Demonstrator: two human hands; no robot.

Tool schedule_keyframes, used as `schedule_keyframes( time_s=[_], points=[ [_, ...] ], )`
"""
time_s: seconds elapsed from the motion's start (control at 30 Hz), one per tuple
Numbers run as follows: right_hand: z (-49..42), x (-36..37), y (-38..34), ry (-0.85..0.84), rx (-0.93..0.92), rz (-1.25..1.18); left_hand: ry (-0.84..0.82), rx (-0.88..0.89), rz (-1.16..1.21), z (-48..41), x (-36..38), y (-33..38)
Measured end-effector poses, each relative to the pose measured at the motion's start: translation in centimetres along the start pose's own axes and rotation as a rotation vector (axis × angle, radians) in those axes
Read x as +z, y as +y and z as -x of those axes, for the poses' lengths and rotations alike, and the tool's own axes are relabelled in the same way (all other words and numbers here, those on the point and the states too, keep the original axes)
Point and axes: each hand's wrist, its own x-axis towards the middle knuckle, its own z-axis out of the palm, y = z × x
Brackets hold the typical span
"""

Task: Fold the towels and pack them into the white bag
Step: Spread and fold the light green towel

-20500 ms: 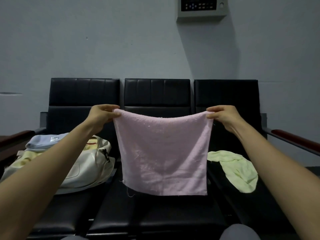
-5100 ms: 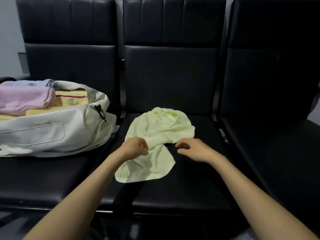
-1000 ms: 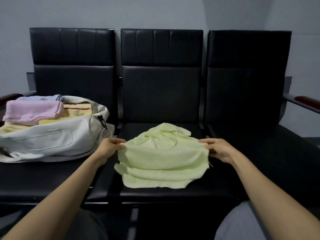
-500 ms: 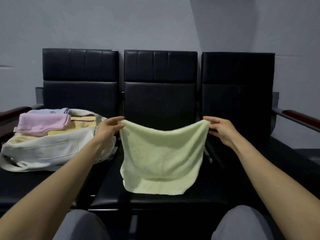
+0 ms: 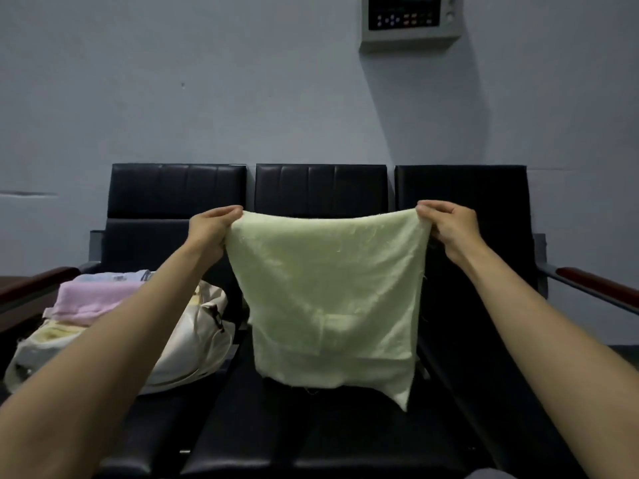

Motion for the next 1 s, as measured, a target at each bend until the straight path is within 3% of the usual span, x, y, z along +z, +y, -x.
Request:
schedule_keyframes(
  time_s=[0.1, 0.27, 0.5, 0.63, 0.8, 1.0],
  points=[
    [0.0, 0.1, 0.2, 0.000, 0.132, -0.055, -0.137, -0.130, -0.013, -0.1, -0.1, 0.3],
    [0.7, -0.4, 0.4, -0.242, 0.426, -0.076, -0.219, -0.228, -0.046, -0.1, -0.6, 0.1],
    [1.5, 0.4, 1.6, -0.189, 0.522, -0.157, -0.120, -0.386, 0.060, -0.5, -1.4, -2.3],
    [1.9, 0.4, 3.3, -0.234, 0.559, -0.040, -0.190, -0.435, -0.064, -0.2, -1.4, -3.5],
    [2.1, 0.4, 4.3, -0.244, 0.616, -0.146, -0.303, -0.551, -0.084, -0.9, -2.3, -4.5],
    [3.5, 0.3, 6.2, -0.240, 0.754, -0.133, -0.375, -0.717, -0.440, -0.6, -4.2, -7.6]
  ],
)
